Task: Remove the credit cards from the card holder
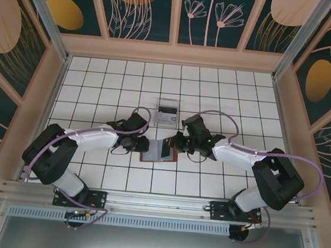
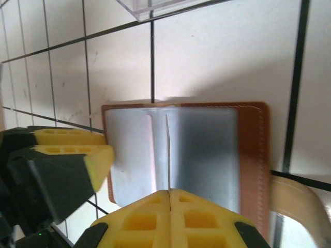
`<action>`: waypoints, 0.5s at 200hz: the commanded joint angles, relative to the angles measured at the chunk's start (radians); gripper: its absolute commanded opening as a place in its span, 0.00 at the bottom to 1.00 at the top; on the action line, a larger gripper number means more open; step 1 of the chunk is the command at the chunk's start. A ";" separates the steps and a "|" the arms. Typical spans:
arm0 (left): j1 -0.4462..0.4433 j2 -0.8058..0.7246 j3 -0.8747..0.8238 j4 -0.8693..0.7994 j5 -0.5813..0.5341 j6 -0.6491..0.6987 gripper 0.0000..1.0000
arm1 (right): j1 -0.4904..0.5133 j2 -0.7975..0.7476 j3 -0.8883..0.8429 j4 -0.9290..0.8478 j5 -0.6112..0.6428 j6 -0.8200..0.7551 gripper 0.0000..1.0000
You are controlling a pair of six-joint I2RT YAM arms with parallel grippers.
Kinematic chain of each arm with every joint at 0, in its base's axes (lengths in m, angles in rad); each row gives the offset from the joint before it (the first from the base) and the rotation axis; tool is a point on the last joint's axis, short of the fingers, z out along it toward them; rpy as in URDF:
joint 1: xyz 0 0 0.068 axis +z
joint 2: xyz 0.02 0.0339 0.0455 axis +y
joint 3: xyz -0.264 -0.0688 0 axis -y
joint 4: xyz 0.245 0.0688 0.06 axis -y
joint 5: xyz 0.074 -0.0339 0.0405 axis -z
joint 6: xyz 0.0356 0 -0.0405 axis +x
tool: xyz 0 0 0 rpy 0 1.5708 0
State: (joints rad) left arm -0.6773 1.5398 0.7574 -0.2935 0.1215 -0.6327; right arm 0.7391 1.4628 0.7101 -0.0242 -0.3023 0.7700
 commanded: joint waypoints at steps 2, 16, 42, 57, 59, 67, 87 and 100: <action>-0.007 -0.048 0.024 -0.056 -0.046 0.001 0.32 | -0.010 -0.035 0.052 -0.095 0.069 -0.085 0.00; -0.006 -0.060 0.036 -0.064 -0.060 0.002 0.33 | -0.012 -0.038 0.093 -0.156 0.105 -0.146 0.00; -0.007 -0.084 0.047 -0.065 -0.078 0.005 0.34 | -0.012 -0.055 0.158 -0.235 0.160 -0.293 0.00; -0.006 -0.087 0.058 -0.065 -0.086 0.004 0.34 | -0.014 -0.068 0.193 -0.281 0.190 -0.397 0.00; -0.006 -0.088 0.058 -0.063 -0.085 0.005 0.34 | -0.014 -0.070 0.199 -0.288 0.195 -0.410 0.00; -0.007 -0.089 0.063 -0.059 -0.085 0.005 0.34 | -0.014 -0.074 0.220 -0.316 0.225 -0.458 0.00; -0.006 -0.087 0.070 -0.047 -0.086 0.005 0.34 | -0.022 -0.090 0.249 -0.342 0.247 -0.596 0.00; -0.007 -0.084 0.074 -0.045 -0.085 0.005 0.35 | -0.027 -0.094 0.271 -0.350 0.254 -0.686 0.00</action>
State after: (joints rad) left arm -0.6773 1.4696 0.8032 -0.3264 0.0536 -0.6327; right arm 0.7277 1.4002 0.9306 -0.2993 -0.1112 0.3202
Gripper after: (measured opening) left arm 0.344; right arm 0.054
